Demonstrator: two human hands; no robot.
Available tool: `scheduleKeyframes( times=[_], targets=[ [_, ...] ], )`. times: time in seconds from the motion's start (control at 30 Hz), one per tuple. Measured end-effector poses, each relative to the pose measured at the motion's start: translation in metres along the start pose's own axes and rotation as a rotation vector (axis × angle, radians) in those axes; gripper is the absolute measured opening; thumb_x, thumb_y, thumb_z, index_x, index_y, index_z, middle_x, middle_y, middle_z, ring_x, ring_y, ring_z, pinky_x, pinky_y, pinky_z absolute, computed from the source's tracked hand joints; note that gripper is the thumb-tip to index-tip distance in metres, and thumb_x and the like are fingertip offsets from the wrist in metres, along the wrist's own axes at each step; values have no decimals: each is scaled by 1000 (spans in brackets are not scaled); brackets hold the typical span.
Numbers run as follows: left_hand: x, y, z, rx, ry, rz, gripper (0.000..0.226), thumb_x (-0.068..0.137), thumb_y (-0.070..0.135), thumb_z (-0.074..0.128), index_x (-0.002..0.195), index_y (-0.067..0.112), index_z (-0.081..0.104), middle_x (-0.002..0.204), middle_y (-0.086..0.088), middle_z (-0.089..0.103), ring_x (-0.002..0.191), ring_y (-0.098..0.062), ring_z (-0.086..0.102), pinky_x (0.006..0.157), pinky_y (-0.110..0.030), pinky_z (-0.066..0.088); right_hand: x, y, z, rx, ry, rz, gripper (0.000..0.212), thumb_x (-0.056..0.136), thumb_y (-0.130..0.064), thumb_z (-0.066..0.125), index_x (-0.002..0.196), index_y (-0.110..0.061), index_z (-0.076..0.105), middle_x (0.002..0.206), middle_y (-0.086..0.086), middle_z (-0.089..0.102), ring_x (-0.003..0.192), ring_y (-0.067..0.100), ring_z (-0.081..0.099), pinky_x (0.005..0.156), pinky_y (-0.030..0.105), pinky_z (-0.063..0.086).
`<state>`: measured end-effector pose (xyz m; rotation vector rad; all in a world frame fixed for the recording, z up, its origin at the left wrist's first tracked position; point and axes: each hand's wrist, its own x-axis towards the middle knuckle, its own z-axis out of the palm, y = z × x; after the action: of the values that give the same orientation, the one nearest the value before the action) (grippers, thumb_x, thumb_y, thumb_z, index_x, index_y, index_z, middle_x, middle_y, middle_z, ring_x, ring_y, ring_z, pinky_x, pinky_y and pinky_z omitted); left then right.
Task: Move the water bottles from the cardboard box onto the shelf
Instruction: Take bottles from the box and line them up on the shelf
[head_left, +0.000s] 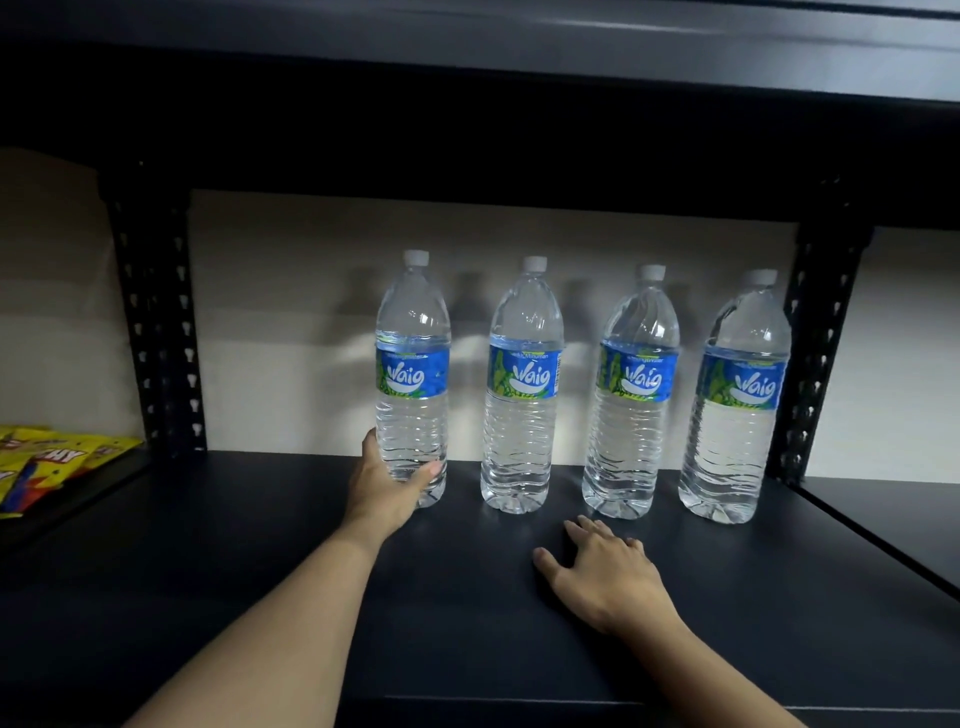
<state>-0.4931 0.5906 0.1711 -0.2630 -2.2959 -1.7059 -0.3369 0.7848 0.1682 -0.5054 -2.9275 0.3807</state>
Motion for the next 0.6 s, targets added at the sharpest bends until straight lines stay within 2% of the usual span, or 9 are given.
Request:
scheduleKeyframes(
  times=[0.13,0.4,0.6],
  targets=[
    [-6,-7,1,50,5,20,67,76,19,81,132,18,45,116,4,58,99,-13,52,87,-23,37,-1,0,-1,1,2,1,70,93,-63,35,150,-22,34,162,-3,21,150,15,15,121,39,13],
    [-8,-7,-1,58,3,28,63,75,16,82,128,19,46,109,6,59,95,-14,55,85,-23,38,-1,-1,-1,-1,7,6,71,93,-63,36,151,-22,33,162,-3,22,149,16,16,120,39,15],
    [-9,-6,4,76,25,32,63,77,18,80,128,17,44,113,3,59,98,-16,53,86,-24,38,1,0,1,-13,14,3,74,92,-64,36,150,-17,34,161,-3,24,149,15,18,120,40,15]
  ],
)
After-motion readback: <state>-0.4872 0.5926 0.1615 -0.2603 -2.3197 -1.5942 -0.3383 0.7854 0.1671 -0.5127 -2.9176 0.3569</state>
